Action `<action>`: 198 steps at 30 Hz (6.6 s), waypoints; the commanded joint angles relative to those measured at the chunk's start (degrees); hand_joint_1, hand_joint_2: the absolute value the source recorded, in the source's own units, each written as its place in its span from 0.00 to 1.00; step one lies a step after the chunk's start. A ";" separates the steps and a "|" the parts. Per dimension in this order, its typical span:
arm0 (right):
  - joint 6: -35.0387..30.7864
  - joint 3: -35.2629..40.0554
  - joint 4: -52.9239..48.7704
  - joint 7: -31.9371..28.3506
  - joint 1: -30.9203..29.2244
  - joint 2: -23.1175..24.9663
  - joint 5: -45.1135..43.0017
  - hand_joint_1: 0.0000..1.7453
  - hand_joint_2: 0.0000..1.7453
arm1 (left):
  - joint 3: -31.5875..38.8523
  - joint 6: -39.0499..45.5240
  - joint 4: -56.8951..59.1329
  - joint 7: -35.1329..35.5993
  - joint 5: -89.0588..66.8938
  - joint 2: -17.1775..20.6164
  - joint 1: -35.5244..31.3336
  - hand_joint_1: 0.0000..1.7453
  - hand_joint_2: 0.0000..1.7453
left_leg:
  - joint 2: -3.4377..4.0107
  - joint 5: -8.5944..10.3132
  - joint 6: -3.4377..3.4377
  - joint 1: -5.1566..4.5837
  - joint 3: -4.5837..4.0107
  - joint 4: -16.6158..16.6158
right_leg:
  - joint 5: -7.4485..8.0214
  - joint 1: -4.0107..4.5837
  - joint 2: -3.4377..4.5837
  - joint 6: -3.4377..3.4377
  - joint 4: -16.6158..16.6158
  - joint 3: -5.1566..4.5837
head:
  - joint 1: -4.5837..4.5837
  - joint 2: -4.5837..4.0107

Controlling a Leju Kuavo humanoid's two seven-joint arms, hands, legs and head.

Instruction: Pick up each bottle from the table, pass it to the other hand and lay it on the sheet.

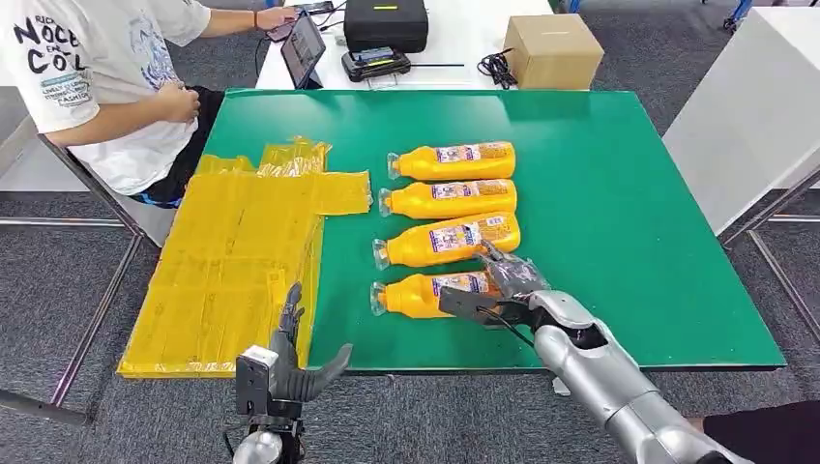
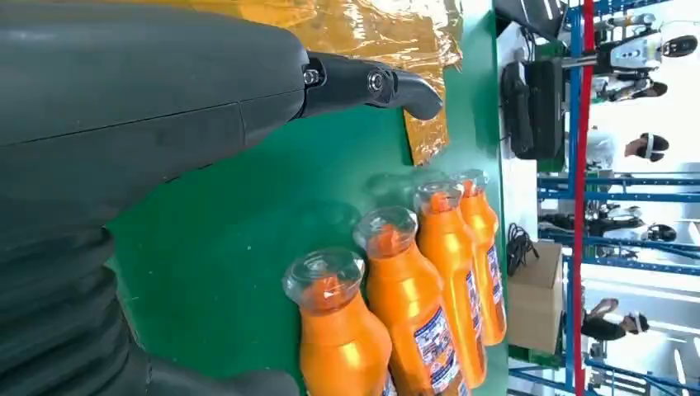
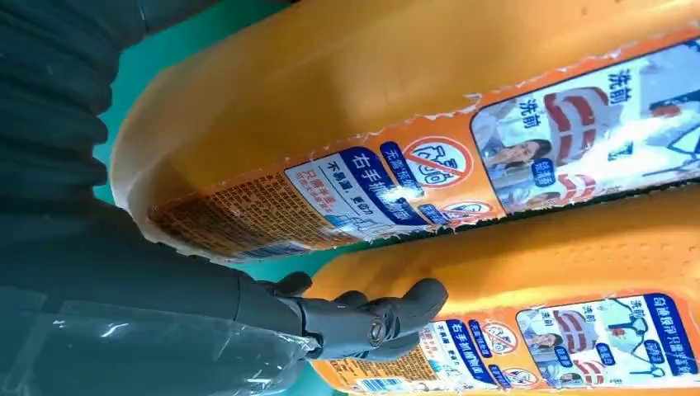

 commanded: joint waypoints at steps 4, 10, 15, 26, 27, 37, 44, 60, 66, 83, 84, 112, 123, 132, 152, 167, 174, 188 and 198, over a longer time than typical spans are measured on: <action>2.61 8.59 1.29 1.08 -3.55 -4.86 -3.25 0.00 1.00 | 1.12 -0.07 3.93 -0.20 0.73 -0.06 -2.22 0.00 1.00 | 0.01 -0.11 -0.09 0.05 0.29 -0.03 | -0.10 0.06 -0.03 -0.13 -0.05 0.30 | -0.02 0.00; 2.64 8.73 1.36 1.09 -3.55 -4.89 -3.33 0.00 1.00 | 1.11 -0.10 3.95 -0.20 0.75 -0.04 -2.18 0.00 1.00 | 0.01 -0.05 -0.05 0.00 0.17 -0.04 | -0.05 0.02 -0.01 -0.09 -0.04 0.19 | -0.04 0.00; 3.50 9.84 1.42 0.78 -4.17 -5.16 -3.87 0.00 1.00 | 1.03 -0.13 4.07 -0.25 0.88 -0.09 -2.24 0.00 1.00 | 0.01 -0.08 -0.07 -0.01 0.24 -0.02 | -0.09 0.03 -0.02 -0.11 -0.02 0.26 | -0.02 0.00; 5.03 13.96 3.50 -0.41 -6.64 -4.92 -5.84 0.00 1.00 | 0.78 0.25 4.66 -0.51 1.45 -0.10 -2.66 0.00 1.00 | 0.07 -0.08 -0.06 -0.01 0.24 -0.04 | -0.05 0.03 0.04 -0.10 -0.06 0.24 | -0.02 0.00; 4.90 14.30 3.92 -0.42 -6.68 -4.74 -5.82 0.00 1.00 | 0.71 0.27 4.60 -0.46 1.47 -0.10 -2.63 0.00 1.00 | 0.02 -0.04 -0.03 -0.01 0.15 -0.03 | -0.03 0.02 0.00 -0.07 -0.05 0.17 | 0.00 0.00; 4.76 14.44 3.93 -0.37 -6.56 -4.61 -5.71 0.00 1.00 | 0.70 0.29 4.60 -0.45 1.47 -0.13 -2.61 0.00 1.00 | 0.03 -0.05 -0.04 0.00 0.18 -0.02 | -0.03 0.03 0.01 -0.08 -0.04 0.20 | 0.00 0.00; 4.76 14.44 3.93 -0.37 -6.56 -4.61 -5.71 0.00 1.00 | 0.70 0.29 4.60 -0.45 1.47 -0.13 -2.61 0.00 1.00 | 0.01 -0.04 -0.04 -0.01 0.17 -0.04 | -0.03 0.03 -0.01 -0.08 -0.05 0.19 | 0.00 0.00; 4.76 14.44 3.93 -0.37 -6.56 -4.61 -5.71 0.00 1.00 | 0.70 0.29 4.60 -0.45 1.47 -0.13 -2.61 0.00 1.00 | 0.02 -0.06 -0.05 0.00 0.22 -0.04 | -0.05 0.03 -0.02 -0.09 -0.06 0.24 | 0.00 0.00; 4.76 14.44 3.93 -0.37 -6.56 -4.61 -5.71 0.00 1.00 | 0.70 0.29 4.60 -0.45 1.47 -0.13 -2.61 0.00 1.00 | 0.01 -0.05 -0.05 0.00 0.22 -0.04 | -0.05 0.03 -0.02 -0.09 -0.06 0.24 | 0.00 0.00; -4.72 8.26 9.00 -2.98 -1.77 3.33 -4.56 1.00 1.00 | -1.85 0.73 2.19 1.65 1.03 0.51 -1.28 0.00 1.00 | 0.23 -0.10 -0.06 0.06 0.40 -0.08 | -0.05 0.09 0.09 -0.12 -0.12 0.35 | 0.00 0.00; -4.72 8.26 9.00 -2.98 -1.77 3.33 -4.56 1.00 1.00 | -1.85 0.73 2.19 1.65 1.03 0.51 -1.28 0.00 1.00 | 0.23 -0.09 -0.04 0.05 0.32 -0.05 | -0.03 0.08 0.09 -0.10 -0.08 0.28 | 0.00 0.00; -24.97 -19.12 -20.90 -26.27 15.80 17.42 -11.80 1.00 1.00 | -3.50 2.69 -1.58 1.43 -0.44 0.93 0.62 0.00 1.00 | 0.09 -0.16 -0.09 0.02 0.19 0.00 | -0.15 0.04 0.04 -0.16 0.04 0.17 | 0.00 0.00; -25.16 -23.82 -16.67 -32.39 20.49 19.28 -15.16 1.00 1.00 | -9.27 -16.29 -8.29 6.64 15.06 3.40 1.26 0.00 1.00 | 0.09 -0.14 -0.06 0.01 0.19 -0.06 | -0.11 0.03 0.09 -0.14 -0.05 0.19 | 0.00 0.00; -26.47 -22.12 -9.81 -38.92 24.04 22.79 -12.55 1.00 1.00 | -11.38 -23.38 -7.23 9.36 21.41 4.83 -1.33 0.00 1.00 | 0.09 -0.12 -0.08 0.04 0.18 -0.09 | -0.07 0.07 0.09 -0.15 -0.08 0.16 | 0.00 0.00; -23.40 -12.68 -0.38 -36.44 22.80 26.97 -9.05 1.00 1.00 | -10.48 -19.51 -5.30 7.55 14.58 3.85 -2.25 0.00 1.00 | 0.21 -0.15 -0.09 0.08 0.25 -0.10 | -0.08 0.09 0.18 -0.17 -0.08 0.21 | 0.00 0.00; -21.78 -9.47 3.53 -36.61 21.53 27.19 -9.59 1.00 1.00 | -10.35 -20.70 -3.74 8.88 15.23 3.29 -2.31 0.00 1.00 | 0.12 -0.14 -0.08 0.04 0.25 -0.11 | -0.11 0.06 0.10 -0.17 -0.09 0.24 | 0.00 0.00; -21.16 -4.93 9.50 -36.24 20.40 27.12 -7.27 1.00 1.00 | -9.85 -23.29 -3.44 9.49 18.09 2.78 -2.79 0.00 1.00 | 0.04 -0.14 -0.07 0.09 0.24 -0.09 | -0.14 0.10 0.00 -0.16 -0.07 0.23 | 0.02 0.00; -20.01 -3.01 12.23 -36.57 19.06 27.67 -5.93 1.00 1.00 | -9.14 -28.35 -0.08 12.08 24.74 3.24 -4.31 0.00 1.00 | -0.02 -0.06 -0.04 0.06 0.05 -0.07 | -0.09 0.05 -0.04 -0.12 -0.04 0.04 | 0.00 0.00; -19.23 -1.03 15.02 -34.56 17.96 25.83 -3.10 1.00 1.00 | -8.11 -29.48 2.56 12.58 27.38 2.69 -5.14 0.04 1.00 | -0.08 -0.04 -0.02 0.04 0.02 -0.08 | -0.08 0.03 -0.10 -0.10 -0.05 0.01 | 0.00 0.00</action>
